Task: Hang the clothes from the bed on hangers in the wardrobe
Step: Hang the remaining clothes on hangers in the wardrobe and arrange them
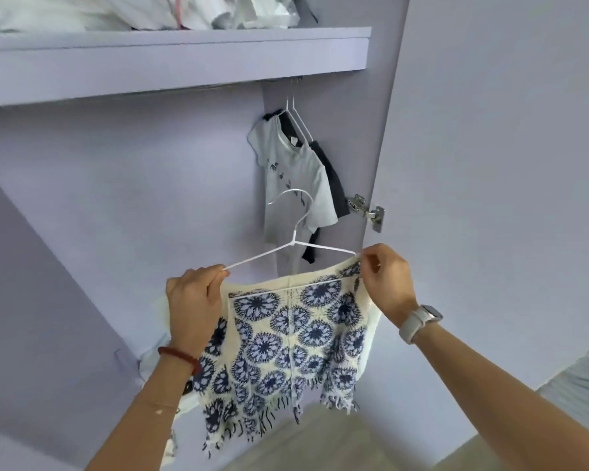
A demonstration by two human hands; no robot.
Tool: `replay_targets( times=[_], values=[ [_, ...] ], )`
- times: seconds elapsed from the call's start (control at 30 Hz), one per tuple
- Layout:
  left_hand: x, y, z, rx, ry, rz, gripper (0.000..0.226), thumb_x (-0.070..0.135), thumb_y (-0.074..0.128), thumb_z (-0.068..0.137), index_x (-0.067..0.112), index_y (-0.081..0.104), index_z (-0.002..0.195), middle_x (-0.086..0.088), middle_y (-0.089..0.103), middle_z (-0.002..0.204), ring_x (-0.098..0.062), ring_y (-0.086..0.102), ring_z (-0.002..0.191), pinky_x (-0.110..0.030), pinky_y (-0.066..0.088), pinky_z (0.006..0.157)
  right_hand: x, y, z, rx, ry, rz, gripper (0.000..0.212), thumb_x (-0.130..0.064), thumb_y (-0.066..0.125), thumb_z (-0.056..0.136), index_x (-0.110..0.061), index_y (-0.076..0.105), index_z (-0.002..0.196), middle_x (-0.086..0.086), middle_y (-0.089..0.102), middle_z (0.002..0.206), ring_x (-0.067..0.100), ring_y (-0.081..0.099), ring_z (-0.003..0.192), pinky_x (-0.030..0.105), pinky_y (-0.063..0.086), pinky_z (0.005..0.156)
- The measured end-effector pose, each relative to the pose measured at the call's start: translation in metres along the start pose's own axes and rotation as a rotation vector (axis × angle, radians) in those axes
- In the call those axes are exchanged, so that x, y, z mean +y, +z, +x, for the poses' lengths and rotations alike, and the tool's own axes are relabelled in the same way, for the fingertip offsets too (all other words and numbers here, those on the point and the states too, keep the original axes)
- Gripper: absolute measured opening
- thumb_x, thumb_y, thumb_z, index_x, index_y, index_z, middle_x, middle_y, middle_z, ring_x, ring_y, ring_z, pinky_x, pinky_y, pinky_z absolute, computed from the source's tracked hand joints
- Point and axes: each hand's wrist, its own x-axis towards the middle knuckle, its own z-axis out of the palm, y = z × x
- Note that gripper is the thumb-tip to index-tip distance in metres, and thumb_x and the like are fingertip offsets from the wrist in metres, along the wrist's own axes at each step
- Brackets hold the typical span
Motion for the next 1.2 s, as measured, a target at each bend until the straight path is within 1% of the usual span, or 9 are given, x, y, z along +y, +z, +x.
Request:
replay_targets(
  times=[0.1,0.17,0.3,0.37,0.5,0.63,0.73,0.97,1.2],
  values=[
    [-0.010,-0.008,0.001,0.019,-0.002,0.048,0.016,0.015,0.058,0.082,0.009,0.073,0.082,-0.004,0.070,0.070,-0.016,0.056,0.059,-0.034,0.032,0.075,-0.001,0.006,-0.002,-0.141,-0.083,0.043,0.014,-0.006,0.054,0.089,-0.004,0.067,0.090,0.011,0.068,0.083,0.027,0.062,0.072,0.044,0.051,0.069],
    [-0.020,-0.013,0.002,0.004,0.013,0.018,0.016,0.016,0.058,0.082,0.010,0.073,0.081,-0.001,0.070,0.071,-0.008,0.049,0.060,-0.035,0.033,0.076,0.005,0.005,0.002,-0.064,-0.173,-0.028,0.018,-0.010,0.051,0.089,-0.005,0.067,0.097,0.010,0.065,0.090,0.026,0.058,0.080,0.041,0.051,0.071],
    [-0.040,-0.023,0.004,0.007,-0.020,-0.022,0.017,0.015,0.056,0.084,0.009,0.072,0.083,-0.002,0.071,0.079,-0.011,0.052,0.066,-0.028,0.029,0.078,0.015,0.007,0.019,-0.176,-0.359,-0.201,0.049,-0.043,0.031,0.092,-0.011,0.064,0.109,0.008,0.066,0.102,0.029,0.055,0.096,0.039,0.041,0.081],
    [-0.052,-0.027,0.008,0.037,-0.067,-0.005,0.019,0.015,0.056,0.085,0.008,0.073,0.083,-0.004,0.071,0.082,-0.022,0.059,0.068,-0.035,0.034,0.084,0.012,0.013,0.020,-0.316,-0.424,-0.191,0.069,-0.057,0.015,0.093,-0.010,0.065,0.102,0.008,0.068,0.094,0.029,0.061,0.089,0.033,0.046,0.076],
    [-0.075,-0.034,0.019,0.069,-0.148,0.014,0.023,0.020,0.054,0.087,0.008,0.073,0.084,-0.006,0.071,0.079,-0.030,0.061,0.075,-0.052,0.041,0.087,-0.004,0.033,0.017,-0.204,-0.594,-0.180,0.047,-0.045,0.016,0.098,-0.015,0.051,0.092,0.007,0.061,0.080,0.026,0.059,0.068,0.025,0.037,0.063],
    [-0.086,-0.030,0.037,0.061,-0.244,0.069,0.016,0.020,0.061,0.087,0.010,0.073,0.093,-0.010,0.069,0.091,-0.033,0.058,0.100,-0.056,0.021,0.106,-0.018,0.053,0.015,-0.050,-0.509,-0.119,0.042,-0.034,0.027,0.097,-0.005,0.057,0.089,0.011,0.062,0.072,0.029,0.059,0.060,0.032,0.046,0.049],
    [-0.080,-0.023,0.047,0.073,-0.241,0.091,0.033,0.029,0.056,0.084,0.012,0.067,0.111,-0.011,0.063,0.112,-0.033,0.050,0.114,-0.057,0.026,0.104,-0.023,0.064,0.013,0.052,-0.424,-0.125,0.036,-0.026,0.032,0.092,-0.004,0.060,0.087,0.010,0.062,0.066,0.028,0.058,0.053,0.030,0.045,0.047],
    [-0.010,-0.015,0.104,0.280,0.162,0.208,0.033,0.021,0.046,0.084,0.013,0.064,0.111,-0.010,0.058,0.118,-0.022,0.039,0.117,-0.041,0.028,0.094,-0.026,0.079,0.052,0.082,-0.120,-0.088,0.025,-0.022,0.042,0.097,-0.006,0.061,0.097,0.011,0.066,0.076,0.034,0.060,0.063,0.038,0.048,0.058],
    [0.052,0.001,0.188,0.376,0.343,0.460,0.047,0.021,0.048,0.084,0.015,0.050,0.131,-0.014,0.040,0.143,-0.035,0.021,0.135,-0.054,0.010,0.109,-0.047,0.094,0.145,0.157,0.020,0.034,0.027,-0.022,0.039,0.097,-0.005,0.060,0.099,0.015,0.066,0.075,0.034,0.061,0.067,0.032,0.042,0.059]
  ],
)
